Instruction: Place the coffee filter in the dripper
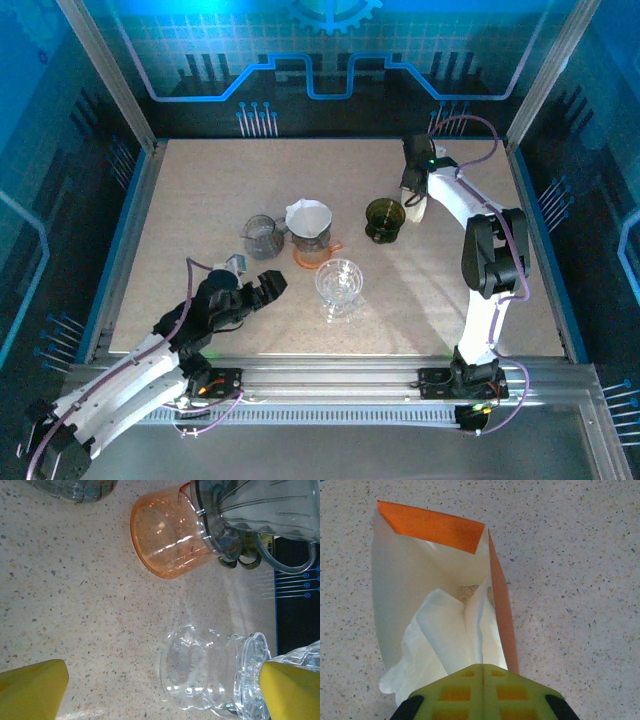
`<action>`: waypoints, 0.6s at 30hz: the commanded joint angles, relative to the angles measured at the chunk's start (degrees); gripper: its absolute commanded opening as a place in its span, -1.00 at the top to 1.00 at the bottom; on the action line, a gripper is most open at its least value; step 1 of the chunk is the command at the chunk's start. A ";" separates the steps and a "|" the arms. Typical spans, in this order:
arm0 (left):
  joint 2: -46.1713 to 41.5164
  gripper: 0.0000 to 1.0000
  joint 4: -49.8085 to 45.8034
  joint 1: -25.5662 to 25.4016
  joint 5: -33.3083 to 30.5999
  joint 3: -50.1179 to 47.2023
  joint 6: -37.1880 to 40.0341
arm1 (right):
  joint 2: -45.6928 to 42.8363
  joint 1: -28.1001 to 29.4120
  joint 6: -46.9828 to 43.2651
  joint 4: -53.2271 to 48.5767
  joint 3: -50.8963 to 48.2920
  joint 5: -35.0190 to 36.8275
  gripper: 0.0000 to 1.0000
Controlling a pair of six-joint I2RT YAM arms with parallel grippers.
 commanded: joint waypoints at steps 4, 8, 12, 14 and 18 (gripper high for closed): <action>-0.85 -0.98 0.13 0.74 0.86 -0.22 0.72 | -4.74 1.18 -2.19 1.41 -0.10 2.41 1.00; -0.85 -0.98 0.00 0.75 1.10 -0.08 0.58 | -8.73 1.51 -3.69 2.15 -2.13 2.92 1.00; -0.95 -0.98 -0.09 0.89 1.52 0.49 0.43 | -14.12 1.84 -4.61 3.49 -5.80 2.73 1.00; -0.95 -0.98 -0.41 1.00 1.78 1.08 0.47 | -17.76 2.27 -5.05 4.51 -8.33 2.39 1.00; -1.28 -0.98 -1.57 0.97 2.35 2.13 0.44 | -25.64 3.65 -6.76 6.44 -13.80 1.20 1.00</action>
